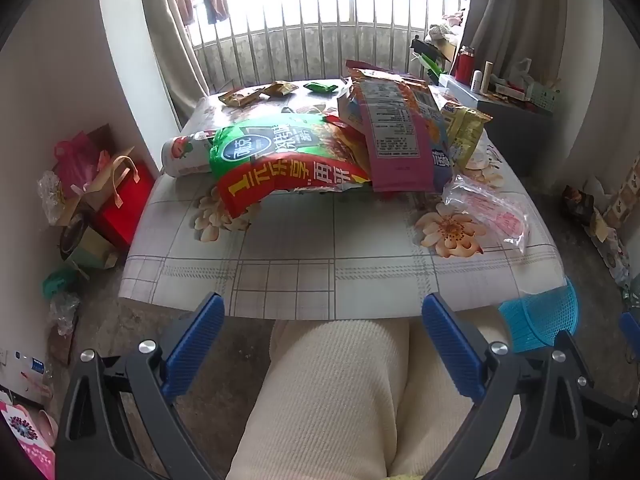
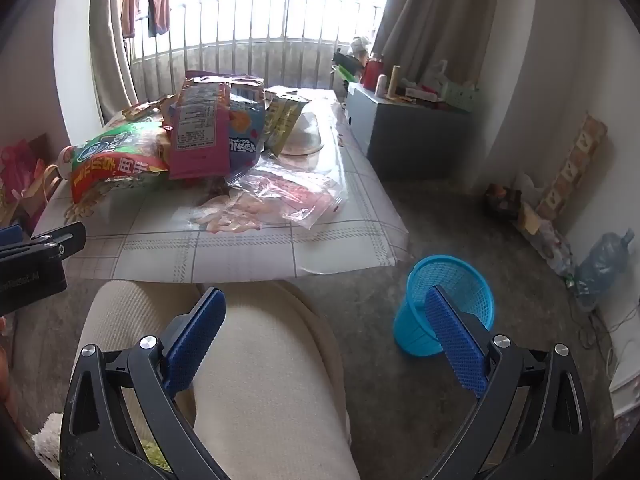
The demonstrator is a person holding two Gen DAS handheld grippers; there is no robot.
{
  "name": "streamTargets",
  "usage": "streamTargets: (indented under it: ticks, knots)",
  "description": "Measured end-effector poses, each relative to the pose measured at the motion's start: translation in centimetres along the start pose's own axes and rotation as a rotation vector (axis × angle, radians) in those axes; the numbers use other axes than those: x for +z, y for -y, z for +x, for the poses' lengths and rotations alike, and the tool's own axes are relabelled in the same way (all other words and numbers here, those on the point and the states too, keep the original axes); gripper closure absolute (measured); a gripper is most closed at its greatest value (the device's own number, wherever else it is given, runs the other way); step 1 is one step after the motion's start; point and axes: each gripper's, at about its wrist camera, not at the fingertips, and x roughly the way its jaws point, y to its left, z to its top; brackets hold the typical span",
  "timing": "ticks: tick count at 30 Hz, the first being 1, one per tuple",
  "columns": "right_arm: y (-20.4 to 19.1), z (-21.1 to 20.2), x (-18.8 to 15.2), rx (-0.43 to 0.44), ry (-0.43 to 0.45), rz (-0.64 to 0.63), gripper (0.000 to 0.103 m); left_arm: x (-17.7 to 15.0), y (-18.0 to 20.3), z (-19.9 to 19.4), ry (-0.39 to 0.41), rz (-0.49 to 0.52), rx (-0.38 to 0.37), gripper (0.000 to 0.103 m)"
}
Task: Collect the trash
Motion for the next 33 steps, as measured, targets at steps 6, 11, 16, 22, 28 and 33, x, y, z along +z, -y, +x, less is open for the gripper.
streamTargets:
  ticks: [6, 11, 16, 22, 28, 33]
  knots:
    - [-0.02, -0.01, 0.05, 0.003, -0.003, 0.0, 0.008, -0.21, 0.55, -0.47, 0.016, 0.011, -0.003, 0.006]
    - [0.06, 0.04, -0.03, 0.004, -0.004, 0.001, 0.008, -0.06, -0.14, 0.05, -0.006, 0.002, -0.01, 0.006]
    - [0.27, 0.03, -0.07, 0.004, -0.006, 0.003, 0.008, -0.02, 0.1, 0.23, -0.005, 0.003, -0.007, 0.006]
    - [0.35, 0.07, -0.02, 0.004, -0.006, 0.007, 0.008, -0.08, -0.04, -0.02, -0.005, 0.003, -0.006, 0.006]
    - [0.4, 0.15, -0.18, 0.007, -0.008, 0.011, 0.008, -0.1, -0.08, 0.02, -0.006, 0.005, -0.004, 0.006]
    - [0.46, 0.19, -0.19, 0.007, -0.006, 0.011, 0.008, -0.1, -0.07, 0.02, -0.006, 0.005, -0.003, 0.006]
